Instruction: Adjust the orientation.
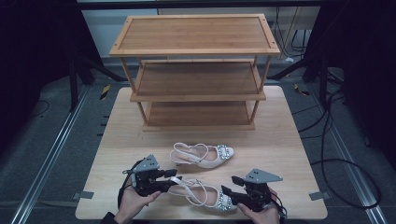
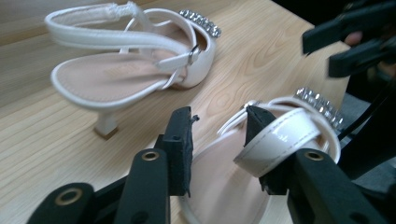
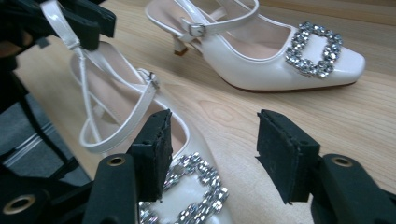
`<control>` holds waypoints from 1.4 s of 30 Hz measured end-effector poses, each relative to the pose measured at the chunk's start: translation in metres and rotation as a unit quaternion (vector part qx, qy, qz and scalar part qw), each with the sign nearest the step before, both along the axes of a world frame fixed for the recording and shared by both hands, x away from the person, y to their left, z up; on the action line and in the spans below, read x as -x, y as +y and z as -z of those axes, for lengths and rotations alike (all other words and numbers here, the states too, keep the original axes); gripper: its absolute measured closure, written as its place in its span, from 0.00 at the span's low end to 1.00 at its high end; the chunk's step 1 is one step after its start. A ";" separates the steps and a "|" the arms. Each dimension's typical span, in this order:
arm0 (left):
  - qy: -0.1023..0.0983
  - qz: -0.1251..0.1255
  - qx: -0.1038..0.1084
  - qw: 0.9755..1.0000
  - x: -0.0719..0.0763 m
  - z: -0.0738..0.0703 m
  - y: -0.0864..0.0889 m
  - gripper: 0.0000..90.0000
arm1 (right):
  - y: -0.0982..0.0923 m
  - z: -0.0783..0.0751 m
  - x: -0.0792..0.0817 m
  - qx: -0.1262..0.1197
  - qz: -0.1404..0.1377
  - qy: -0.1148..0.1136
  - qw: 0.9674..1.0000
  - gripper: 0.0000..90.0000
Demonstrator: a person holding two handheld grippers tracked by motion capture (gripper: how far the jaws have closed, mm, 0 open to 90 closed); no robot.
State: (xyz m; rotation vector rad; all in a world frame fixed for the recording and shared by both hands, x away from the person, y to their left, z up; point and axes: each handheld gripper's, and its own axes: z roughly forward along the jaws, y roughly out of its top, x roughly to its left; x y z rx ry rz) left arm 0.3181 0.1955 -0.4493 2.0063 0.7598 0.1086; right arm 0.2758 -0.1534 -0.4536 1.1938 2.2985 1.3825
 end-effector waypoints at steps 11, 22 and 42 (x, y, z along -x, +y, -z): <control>-0.005 0.012 -0.027 1.000 0.010 -0.001 0.010 0.46 | 0.009 0.007 0.005 0.008 -0.065 -0.001 0.998 0.27; 0.018 0.011 -0.017 1.000 0.015 0.011 0.022 0.50 | 0.021 0.029 0.005 0.096 -0.079 0.015 0.992 0.24; -0.008 0.034 -0.053 0.998 0.021 0.020 0.012 0.35 | 0.022 0.026 -0.016 0.095 -0.085 0.009 0.992 0.30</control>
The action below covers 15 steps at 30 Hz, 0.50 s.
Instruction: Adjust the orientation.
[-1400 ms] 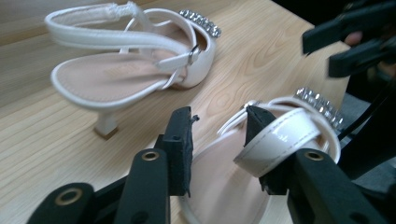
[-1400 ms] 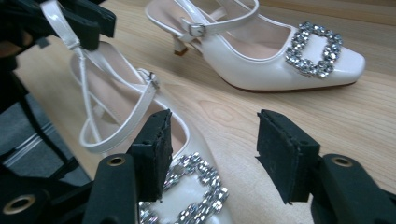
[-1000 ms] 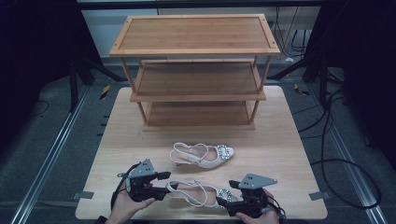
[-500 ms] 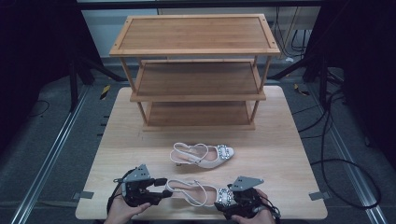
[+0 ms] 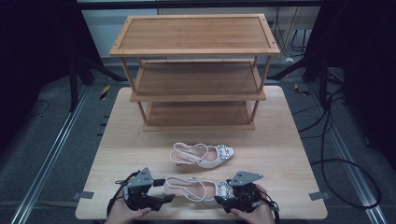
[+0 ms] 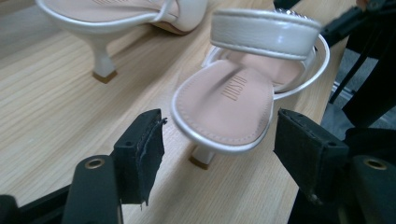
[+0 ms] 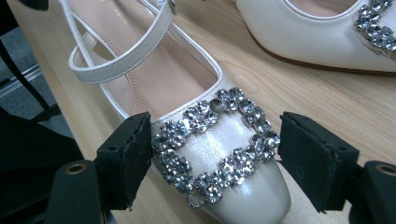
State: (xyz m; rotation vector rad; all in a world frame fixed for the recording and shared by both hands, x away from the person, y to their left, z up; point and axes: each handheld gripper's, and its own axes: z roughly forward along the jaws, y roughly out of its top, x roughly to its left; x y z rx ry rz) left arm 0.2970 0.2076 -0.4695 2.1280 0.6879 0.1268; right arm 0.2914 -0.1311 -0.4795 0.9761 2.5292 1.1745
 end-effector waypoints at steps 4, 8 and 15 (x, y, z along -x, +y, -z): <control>0.005 0.012 -0.004 1.000 -0.005 0.006 -0.010 0.33 | 0.000 0.001 -0.001 0.004 0.000 0.006 1.000 0.30; -0.001 0.035 -0.014 0.999 -0.009 0.010 -0.021 0.32 | -0.003 -0.004 0.000 -0.031 0.008 -0.013 0.999 0.36; -0.011 0.065 -0.011 0.998 -0.018 0.013 -0.031 0.31 | -0.030 -0.027 -0.019 -0.098 0.093 -0.064 0.989 0.29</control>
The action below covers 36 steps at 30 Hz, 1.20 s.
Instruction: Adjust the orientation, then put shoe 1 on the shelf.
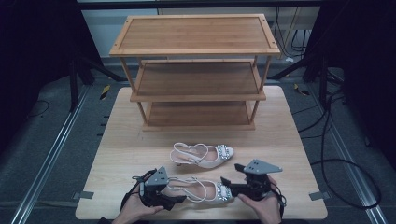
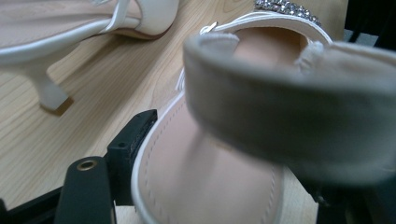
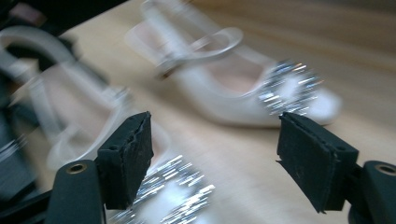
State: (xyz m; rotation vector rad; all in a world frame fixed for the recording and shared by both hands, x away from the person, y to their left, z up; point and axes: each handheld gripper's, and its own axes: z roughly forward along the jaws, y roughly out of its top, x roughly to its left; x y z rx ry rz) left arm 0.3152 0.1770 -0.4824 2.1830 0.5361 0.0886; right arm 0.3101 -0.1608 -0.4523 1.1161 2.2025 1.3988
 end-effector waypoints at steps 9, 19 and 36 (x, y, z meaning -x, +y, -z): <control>-0.014 0.030 0.000 0.999 -0.002 0.001 -0.003 0.28 | -0.053 0.013 -0.034 0.013 0.142 -0.013 0.990 0.25; 0.009 0.033 0.024 0.999 -0.007 0.002 0.000 0.35 | -0.074 0.028 -0.044 0.022 0.179 0.009 0.984 0.24; 0.005 0.033 0.024 0.999 0.003 -0.004 0.002 0.45 | -0.081 0.035 -0.045 0.042 0.188 0.015 0.981 0.24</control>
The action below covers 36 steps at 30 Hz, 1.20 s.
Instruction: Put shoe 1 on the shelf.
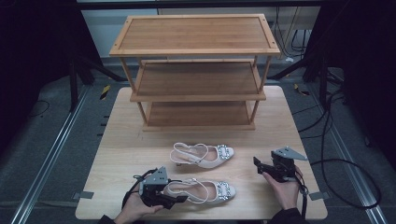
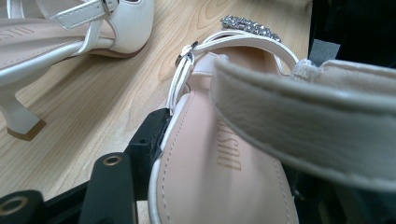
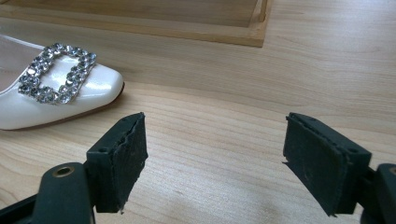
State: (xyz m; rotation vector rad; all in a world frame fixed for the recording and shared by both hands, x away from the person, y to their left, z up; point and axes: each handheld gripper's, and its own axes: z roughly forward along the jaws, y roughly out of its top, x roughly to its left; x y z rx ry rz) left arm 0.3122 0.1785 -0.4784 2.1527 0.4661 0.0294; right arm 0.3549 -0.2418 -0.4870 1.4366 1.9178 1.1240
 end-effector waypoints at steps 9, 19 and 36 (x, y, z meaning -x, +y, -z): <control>-0.008 0.003 -0.025 1.000 0.000 0.013 -0.002 0.25 | 0.001 0.002 0.000 0.006 -0.005 0.003 1.000 0.24; -0.024 0.018 -0.029 0.999 -0.003 0.011 -0.014 0.28 | 0.001 0.002 -0.002 0.002 -0.005 0.005 1.000 0.24; -0.003 0.003 0.011 1.000 0.005 -0.009 0.000 0.44 | 0.000 0.003 -0.002 0.008 -0.004 0.004 1.000 0.24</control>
